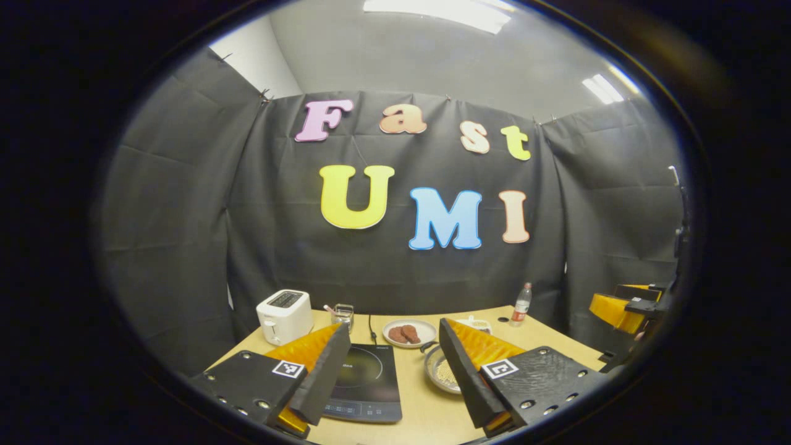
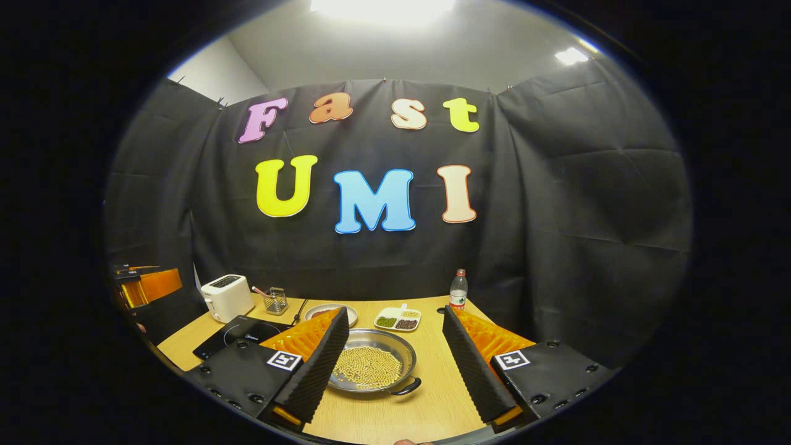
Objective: First push the handle of the pot to place it horizontally, then grasp the pot with both hands and set it on the induction cooktop.
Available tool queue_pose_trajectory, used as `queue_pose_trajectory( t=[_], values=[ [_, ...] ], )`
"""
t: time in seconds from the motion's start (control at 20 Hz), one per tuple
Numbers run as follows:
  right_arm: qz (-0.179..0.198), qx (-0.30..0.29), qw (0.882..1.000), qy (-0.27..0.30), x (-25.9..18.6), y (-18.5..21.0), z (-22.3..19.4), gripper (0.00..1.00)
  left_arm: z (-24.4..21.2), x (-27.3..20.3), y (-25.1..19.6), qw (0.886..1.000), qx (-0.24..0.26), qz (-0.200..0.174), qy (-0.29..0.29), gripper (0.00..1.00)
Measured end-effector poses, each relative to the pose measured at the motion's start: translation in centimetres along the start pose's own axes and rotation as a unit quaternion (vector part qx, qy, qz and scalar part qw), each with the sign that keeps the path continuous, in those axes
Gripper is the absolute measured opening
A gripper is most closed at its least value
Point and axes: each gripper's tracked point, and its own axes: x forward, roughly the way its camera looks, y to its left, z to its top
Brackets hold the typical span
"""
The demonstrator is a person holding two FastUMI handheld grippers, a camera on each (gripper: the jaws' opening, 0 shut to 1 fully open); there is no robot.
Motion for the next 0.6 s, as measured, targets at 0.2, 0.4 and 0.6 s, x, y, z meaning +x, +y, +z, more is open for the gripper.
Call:
queue_pose_trajectory(
  t=[0.2,0.4,0.6],
  values=[
    [0.011,-0.008,0.999,0.031,0.1,-0.1,-0.8,0.97,-0.8,0.0,0.6,1.0,-0.002,0.011,0.006,0.86],
    [0.019,-0.022,0.999,0.038,0.1,0.1,-0.9,0.97,-1.6,-0.4,-0.1,1.0,-0.008,0.004,0.009,0.86],
    [0.048,-0.03,0.996,0.063,0.7,1.3,-1.8,0.98,-3.4,-0.6,-0.8,0.999,-0.021,-0.005,0.026,0.86]
  ],
)
